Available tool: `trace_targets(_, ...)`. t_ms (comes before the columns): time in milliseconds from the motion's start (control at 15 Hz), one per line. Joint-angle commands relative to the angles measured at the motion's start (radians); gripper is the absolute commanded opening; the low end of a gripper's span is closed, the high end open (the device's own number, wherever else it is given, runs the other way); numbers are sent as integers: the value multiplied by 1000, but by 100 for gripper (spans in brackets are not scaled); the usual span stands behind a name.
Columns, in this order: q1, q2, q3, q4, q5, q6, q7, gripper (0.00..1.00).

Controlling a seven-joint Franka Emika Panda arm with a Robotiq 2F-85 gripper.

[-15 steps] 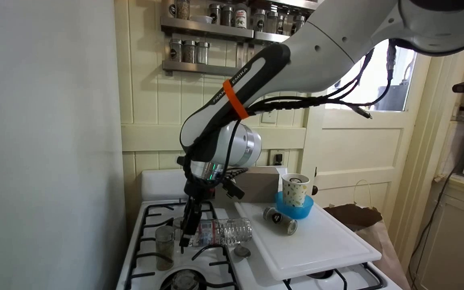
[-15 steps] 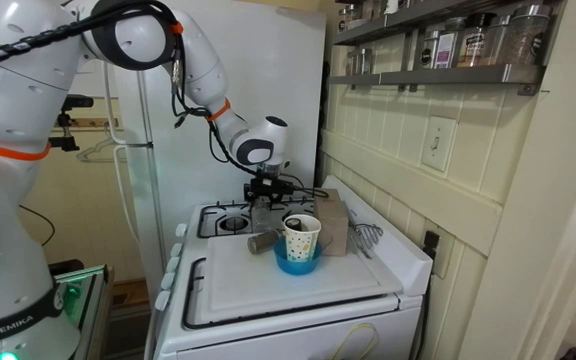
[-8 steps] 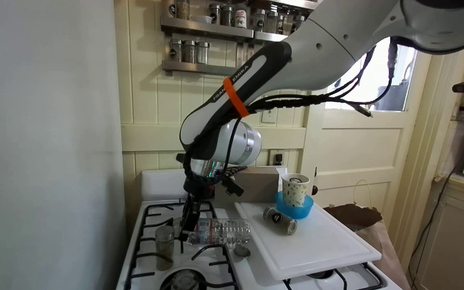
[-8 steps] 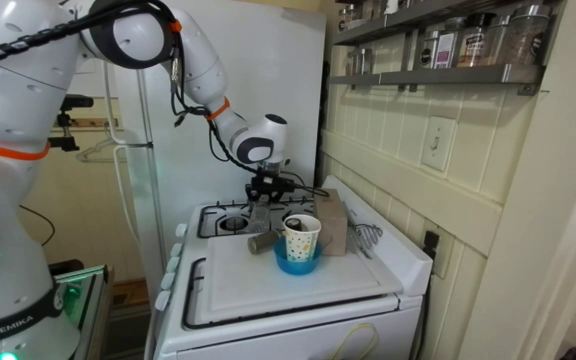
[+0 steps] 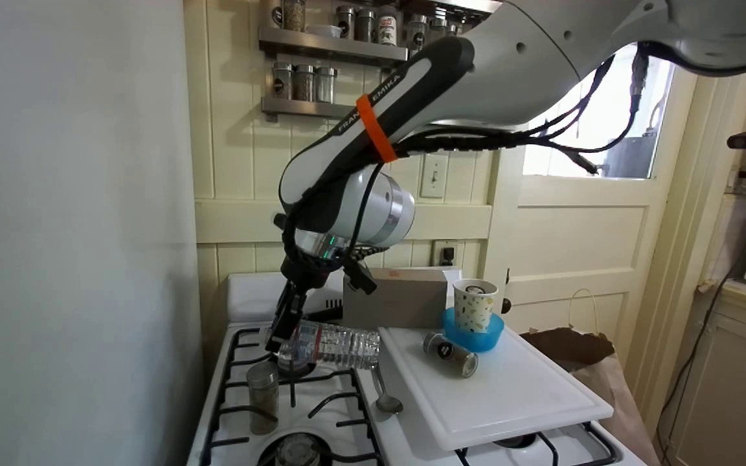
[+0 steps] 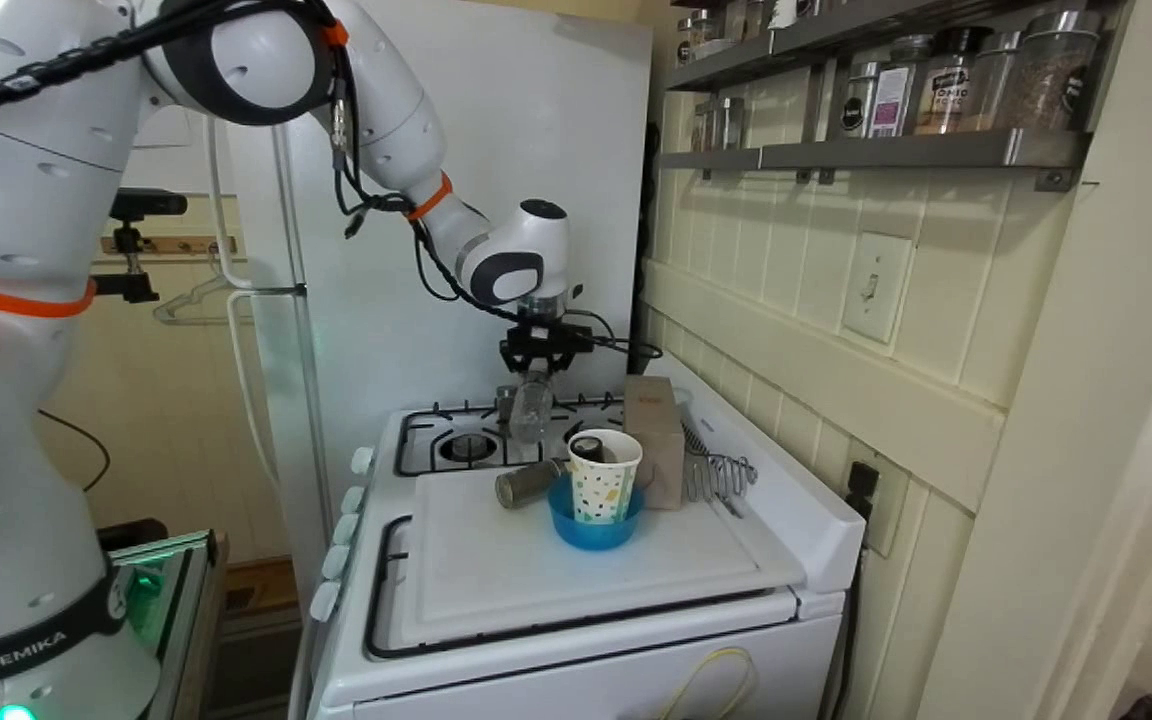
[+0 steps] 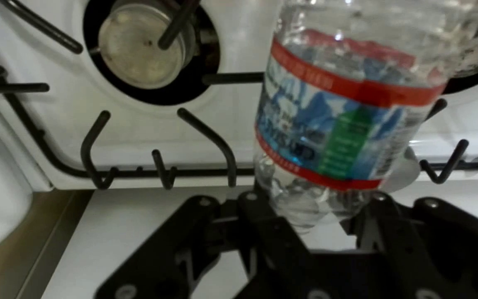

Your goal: Make the water bottle stand upright on the stove top

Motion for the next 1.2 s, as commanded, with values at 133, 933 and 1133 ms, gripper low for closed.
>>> trace_targets(133,-45,-75,51,-28,94,166,21,13)
trace_targets(933,-418,-237,494,-29,939,496,-349,13)
trace_targets(1133,-438,-257,558,-54,931,633,-414,13)
